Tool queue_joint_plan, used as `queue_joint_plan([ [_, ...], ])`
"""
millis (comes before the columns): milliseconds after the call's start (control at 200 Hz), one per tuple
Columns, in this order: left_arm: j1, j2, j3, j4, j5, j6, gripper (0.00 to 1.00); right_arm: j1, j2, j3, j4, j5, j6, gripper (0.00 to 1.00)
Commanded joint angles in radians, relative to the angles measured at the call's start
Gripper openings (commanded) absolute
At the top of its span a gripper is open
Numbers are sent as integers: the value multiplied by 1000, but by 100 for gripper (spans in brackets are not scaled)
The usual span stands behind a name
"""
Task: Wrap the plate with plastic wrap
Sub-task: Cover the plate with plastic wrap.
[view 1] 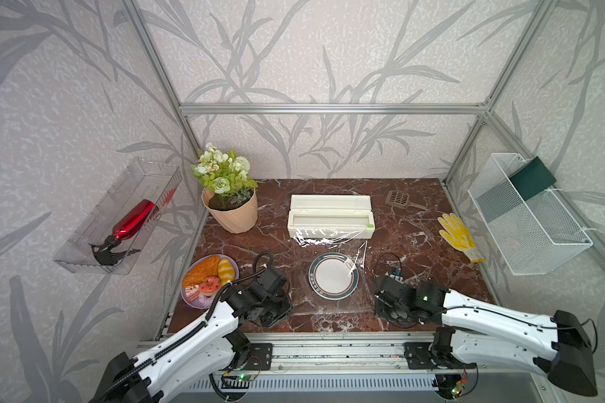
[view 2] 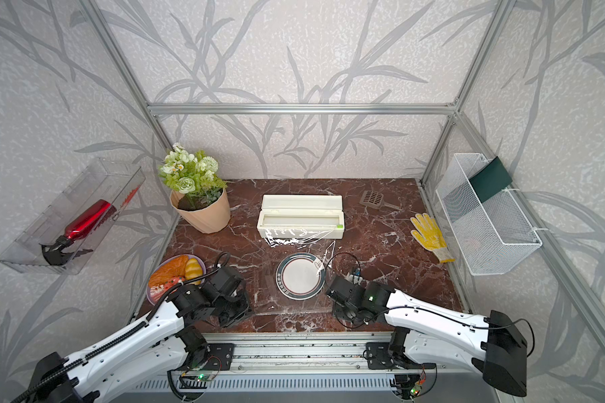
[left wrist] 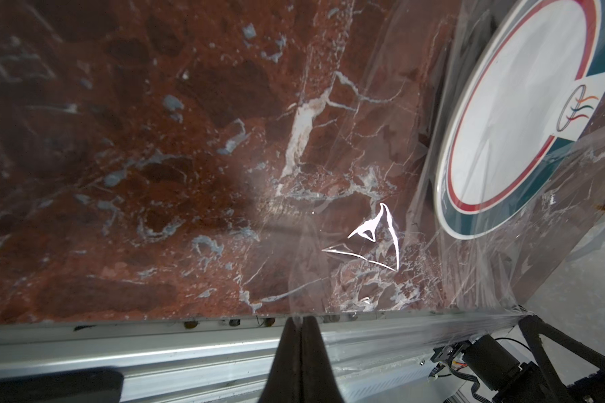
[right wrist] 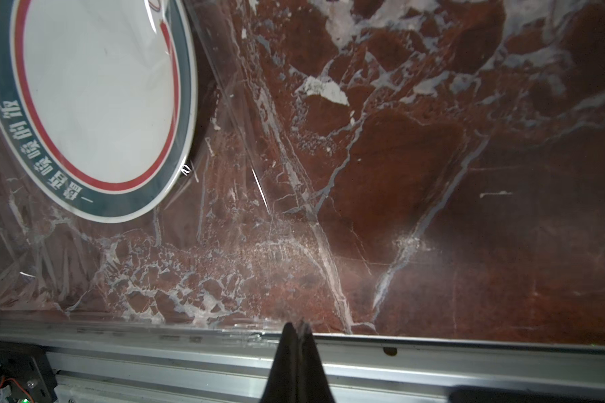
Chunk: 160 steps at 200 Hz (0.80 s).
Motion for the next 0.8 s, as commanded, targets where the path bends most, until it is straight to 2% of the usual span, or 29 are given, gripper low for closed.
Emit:
queue_joint_plan([
  [0, -2, 48, -9, 2, -51, 25, 0, -13, 22, -30, 1, 28, -38, 0],
  [70, -2, 84, -8, 22, -50, 35, 0, -46, 39, -39, 19, 23, -47, 0],
  [275, 0, 172, 3, 45, -52, 60, 0, -58, 92, -41, 32, 34, -77, 0],
  [795, 0, 322, 76, 46, -159, 131, 0, -98, 179, -54, 58, 96, -129, 0],
])
